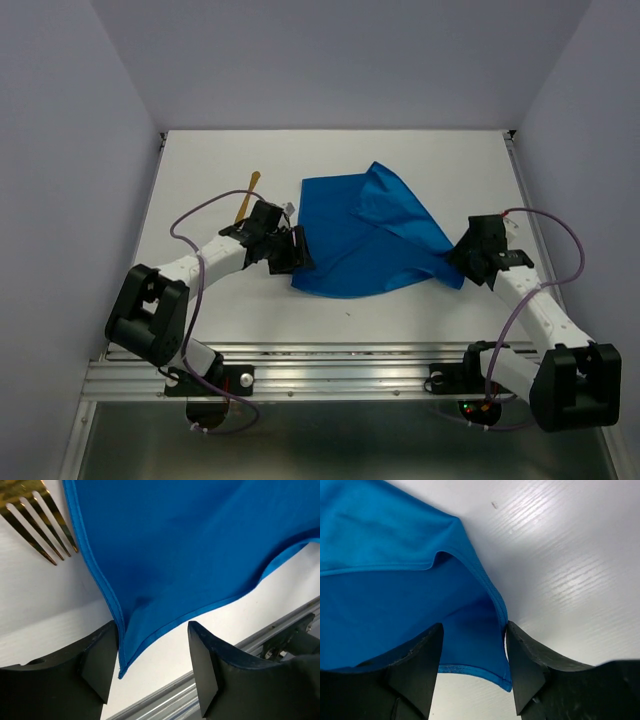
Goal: Fold the napkin into a case and place the utensils inside
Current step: Move the crumpled napkin to the center of the board.
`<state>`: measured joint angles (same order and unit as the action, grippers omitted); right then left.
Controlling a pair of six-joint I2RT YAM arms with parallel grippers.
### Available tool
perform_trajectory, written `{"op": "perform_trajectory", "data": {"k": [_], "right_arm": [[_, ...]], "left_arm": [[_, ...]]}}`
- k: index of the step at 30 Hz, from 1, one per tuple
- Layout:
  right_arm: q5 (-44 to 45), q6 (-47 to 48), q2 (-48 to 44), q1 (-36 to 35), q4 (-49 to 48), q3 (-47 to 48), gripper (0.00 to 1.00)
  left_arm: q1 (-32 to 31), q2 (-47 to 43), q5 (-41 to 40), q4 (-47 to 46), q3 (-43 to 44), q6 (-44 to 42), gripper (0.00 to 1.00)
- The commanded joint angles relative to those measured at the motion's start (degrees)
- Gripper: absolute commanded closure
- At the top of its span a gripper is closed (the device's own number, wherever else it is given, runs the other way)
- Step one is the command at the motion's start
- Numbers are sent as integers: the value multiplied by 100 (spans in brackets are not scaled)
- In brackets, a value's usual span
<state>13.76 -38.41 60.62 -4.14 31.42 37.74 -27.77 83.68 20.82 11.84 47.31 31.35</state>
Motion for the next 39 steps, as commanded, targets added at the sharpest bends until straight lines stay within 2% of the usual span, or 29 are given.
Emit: {"op": "perform_trajectory", "data": {"k": [1,3,6,8,9,12,16,20,27,35,39], "right_arm": [[461,88,3,1,286,375,47],[391,176,-120,1,234,506,52],[312,185,-147,1,268,752,60],[407,176,-68,1,303,797,61],[495,98,-50,-51,338,779,64],[689,-34,-94,-52,408,630,66],[558,9,-252,-52,208,420,67],[-161,71,177,-52,6,340,67],[-383,-105,793,-104,-601,-82,70],[-41,-184,1926,-104,-1313,67,74],[4,-44,2838,-104,-1586,418,74]], "left_arm": [[-9,-27,-559,169,471,-77,33],[-44,-62,-745,249,629,-94,37],[-202,-19,-1202,389,823,-94,52],[-316,60,-1212,381,894,-77,57],[-343,148,-1229,381,903,-51,64],[-483,245,-1238,346,885,37,71],[-589,455,-1072,48,763,143,72],[-624,903,-966,-146,806,143,72],[-624,1809,-1054,-76,1499,-15,73],[-581,3030,-1185,389,3002,-331,73],[-335,3794,-1334,714,4046,-516,73]]}}
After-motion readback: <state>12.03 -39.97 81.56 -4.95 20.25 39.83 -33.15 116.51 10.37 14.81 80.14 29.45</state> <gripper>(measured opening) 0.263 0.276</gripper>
